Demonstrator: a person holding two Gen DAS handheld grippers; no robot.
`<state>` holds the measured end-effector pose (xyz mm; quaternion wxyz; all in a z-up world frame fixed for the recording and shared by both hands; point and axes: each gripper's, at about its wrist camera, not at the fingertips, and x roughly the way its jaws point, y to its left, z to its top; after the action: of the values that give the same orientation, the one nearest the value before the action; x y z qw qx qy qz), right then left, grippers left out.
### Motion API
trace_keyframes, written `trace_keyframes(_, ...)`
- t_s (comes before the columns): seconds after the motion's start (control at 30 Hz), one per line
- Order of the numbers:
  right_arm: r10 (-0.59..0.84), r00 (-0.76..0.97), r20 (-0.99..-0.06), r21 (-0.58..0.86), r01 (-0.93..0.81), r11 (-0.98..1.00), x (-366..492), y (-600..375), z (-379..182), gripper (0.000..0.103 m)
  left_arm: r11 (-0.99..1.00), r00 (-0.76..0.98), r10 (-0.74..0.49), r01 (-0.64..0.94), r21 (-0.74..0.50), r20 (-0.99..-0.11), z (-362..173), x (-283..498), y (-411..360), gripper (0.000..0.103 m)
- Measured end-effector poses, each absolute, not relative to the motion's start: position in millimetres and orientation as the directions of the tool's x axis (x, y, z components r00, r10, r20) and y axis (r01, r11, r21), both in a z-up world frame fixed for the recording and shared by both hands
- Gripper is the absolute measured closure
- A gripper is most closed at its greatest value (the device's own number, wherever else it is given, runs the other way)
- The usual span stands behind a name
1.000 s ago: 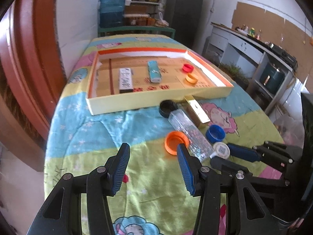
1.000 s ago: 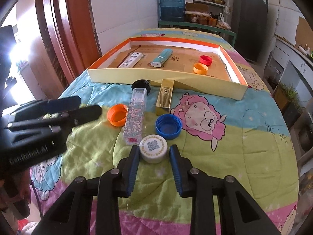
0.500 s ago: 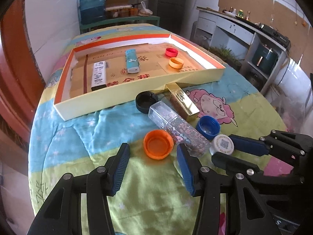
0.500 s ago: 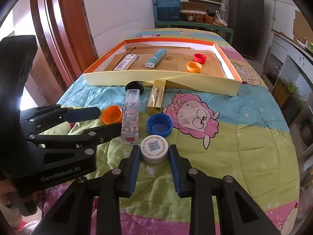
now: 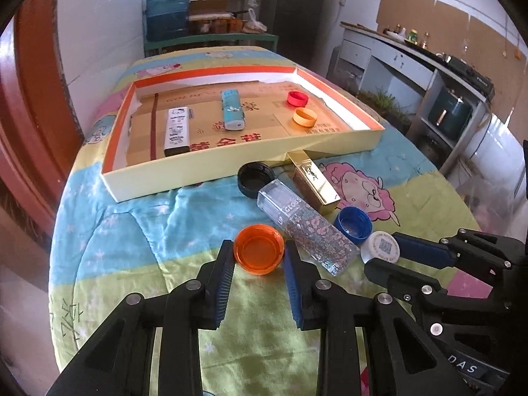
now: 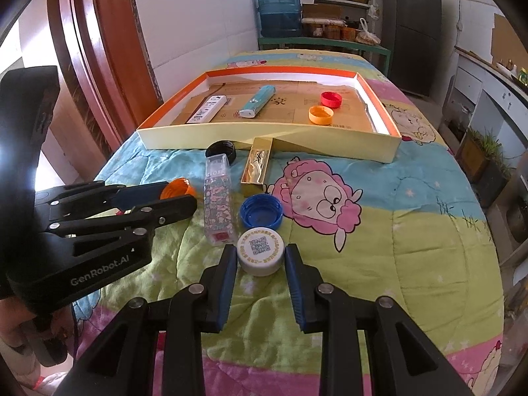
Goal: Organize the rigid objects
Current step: 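Grasp the orange lid with the left gripper while the right gripper grasps the white QR-code cap, then carry the orange lid with the left gripper while the right gripper carries the white cap over the tray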
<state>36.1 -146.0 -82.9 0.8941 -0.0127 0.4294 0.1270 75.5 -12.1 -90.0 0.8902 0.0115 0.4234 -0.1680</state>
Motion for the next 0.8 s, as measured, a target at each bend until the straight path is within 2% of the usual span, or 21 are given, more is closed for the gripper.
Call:
trace_keyframes(0.47, 0.214, 0.621, -0.754, 0.076, -0.242, 0.967, 36.6, -146.7, -68.7, 0.073, 0.936, 0.605, -0.339, 0.291, -0.196, -0.721, -72.9, 70.2, -2.9, 0.073)
trace_keyframes(0.8, 0.221, 0.662, -0.716, 0.058, -0.259, 0.964, 53.2, -146.6, -47.1, 0.073, 0.943, 0.646, -0.327, 0.272, -0.192, -0.69, -52.4, 81.1, -2.2, 0.073)
